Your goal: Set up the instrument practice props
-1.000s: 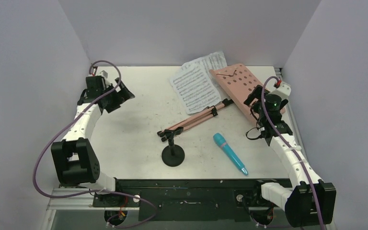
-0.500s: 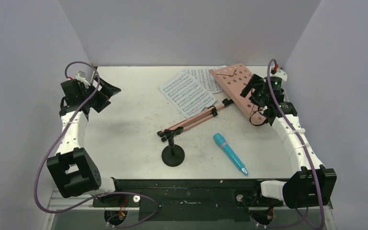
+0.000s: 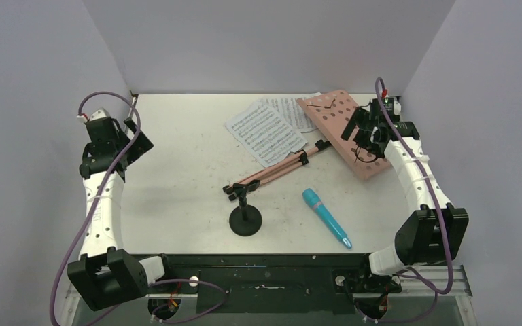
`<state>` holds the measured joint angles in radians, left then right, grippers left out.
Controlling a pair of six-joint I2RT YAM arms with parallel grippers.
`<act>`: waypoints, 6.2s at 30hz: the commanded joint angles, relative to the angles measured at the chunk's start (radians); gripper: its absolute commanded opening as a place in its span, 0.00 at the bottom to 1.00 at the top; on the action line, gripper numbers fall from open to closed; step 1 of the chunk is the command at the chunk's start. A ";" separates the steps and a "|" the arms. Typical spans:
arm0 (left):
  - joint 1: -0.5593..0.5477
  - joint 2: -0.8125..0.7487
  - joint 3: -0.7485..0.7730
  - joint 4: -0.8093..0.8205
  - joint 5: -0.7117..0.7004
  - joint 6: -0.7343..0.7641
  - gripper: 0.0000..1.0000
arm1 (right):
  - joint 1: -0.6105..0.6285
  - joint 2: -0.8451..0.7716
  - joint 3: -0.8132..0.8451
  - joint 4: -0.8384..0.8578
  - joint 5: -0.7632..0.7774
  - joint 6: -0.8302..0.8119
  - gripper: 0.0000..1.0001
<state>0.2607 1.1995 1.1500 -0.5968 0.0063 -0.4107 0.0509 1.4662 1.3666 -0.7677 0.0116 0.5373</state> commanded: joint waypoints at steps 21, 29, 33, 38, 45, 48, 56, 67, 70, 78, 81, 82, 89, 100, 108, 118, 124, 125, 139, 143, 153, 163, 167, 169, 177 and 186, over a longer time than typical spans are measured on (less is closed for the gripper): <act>-0.427 0.378 0.094 0.015 0.127 -0.098 0.96 | -0.049 -0.042 -0.098 -0.071 -0.136 0.032 0.90; -0.693 0.601 0.347 -0.052 0.172 0.040 0.96 | -0.080 -0.060 -0.125 -0.052 -0.189 0.039 0.90; -0.785 0.728 0.513 -0.151 0.178 0.127 0.97 | -0.083 -0.061 -0.134 -0.042 -0.215 0.041 0.90; -0.831 0.868 0.658 -0.227 0.115 0.153 0.96 | -0.085 -0.069 -0.144 -0.034 -0.233 0.038 0.90; -0.889 0.963 0.711 -0.259 0.102 0.208 0.99 | -0.084 -0.068 -0.150 -0.027 -0.245 0.036 0.90; -0.923 0.983 0.704 -0.261 0.093 0.220 1.00 | -0.084 -0.063 -0.149 -0.028 -0.249 0.037 0.90; -0.953 1.009 0.635 -0.240 0.003 0.204 0.88 | -0.082 -0.049 -0.148 -0.026 -0.261 0.040 0.90; -0.958 0.956 0.561 -0.246 -0.137 0.264 0.59 | -0.082 -0.015 -0.127 -0.021 -0.275 0.047 0.90; -0.956 0.927 0.518 -0.236 -0.154 0.281 0.52 | -0.082 0.004 -0.115 -0.012 -0.297 0.059 0.90; -0.920 0.823 0.346 -0.187 -0.127 0.268 0.46 | -0.081 0.036 -0.098 0.004 -0.338 0.080 0.90; -0.891 0.786 0.268 -0.170 -0.101 0.243 0.44 | -0.081 0.041 -0.101 0.008 -0.345 0.087 0.90; -0.879 0.772 0.244 -0.165 -0.093 0.234 0.44 | -0.081 0.043 -0.101 0.009 -0.346 0.087 0.90; -0.836 0.664 0.111 -0.139 -0.073 0.224 0.44 | -0.082 0.053 -0.103 0.015 -0.350 0.092 0.90; -0.836 0.623 0.133 -0.144 -0.093 0.216 0.70 | -0.083 0.106 -0.104 0.068 -0.371 0.117 0.90; -0.828 0.598 0.239 -0.155 -0.089 0.198 0.92 | -0.114 0.201 -0.151 0.197 -0.448 0.209 0.90; -0.808 0.576 0.182 -0.088 -0.040 0.113 0.98 | -0.139 0.218 -0.103 0.168 -0.448 0.201 0.90; -0.808 0.602 0.206 -0.073 -0.018 0.112 0.96 | -0.173 0.125 -0.213 0.171 -0.447 0.187 0.90; -0.808 0.610 0.210 -0.071 -0.012 0.114 0.96 | -0.185 0.105 -0.232 0.172 -0.447 0.187 0.90; -0.808 0.701 0.239 -0.039 0.093 0.154 0.96 | -0.270 0.134 -0.465 0.645 -0.716 0.375 0.93; -0.808 0.679 0.213 -0.020 0.108 0.130 0.97 | -0.270 0.157 -0.546 0.887 -0.770 0.499 0.96; -0.808 0.645 0.172 0.004 0.124 0.100 0.96 | -0.270 0.232 -0.613 1.119 -0.779 0.588 0.70; -0.807 0.665 0.196 -0.024 0.119 0.075 0.97 | -0.270 0.343 -0.558 1.290 -0.823 0.632 0.48; -0.811 0.666 0.200 -0.043 0.088 0.083 0.97 | -0.264 0.355 -0.539 1.313 -0.822 0.632 0.44; -0.811 0.664 0.191 -0.047 0.084 0.086 0.97 | -0.262 0.366 -0.529 1.336 -0.831 0.641 0.42; -0.817 0.666 0.165 -0.048 0.074 0.088 0.97 | -0.229 0.404 -0.517 1.500 -0.869 0.751 0.42; -0.825 0.686 0.162 -0.048 0.070 0.092 0.97 | -0.171 0.424 -0.462 1.598 -0.909 0.801 0.28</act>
<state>-0.5571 1.8908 1.3087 -0.6468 0.0826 -0.3214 -0.1547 1.8942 0.8234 0.6544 -0.8608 1.3159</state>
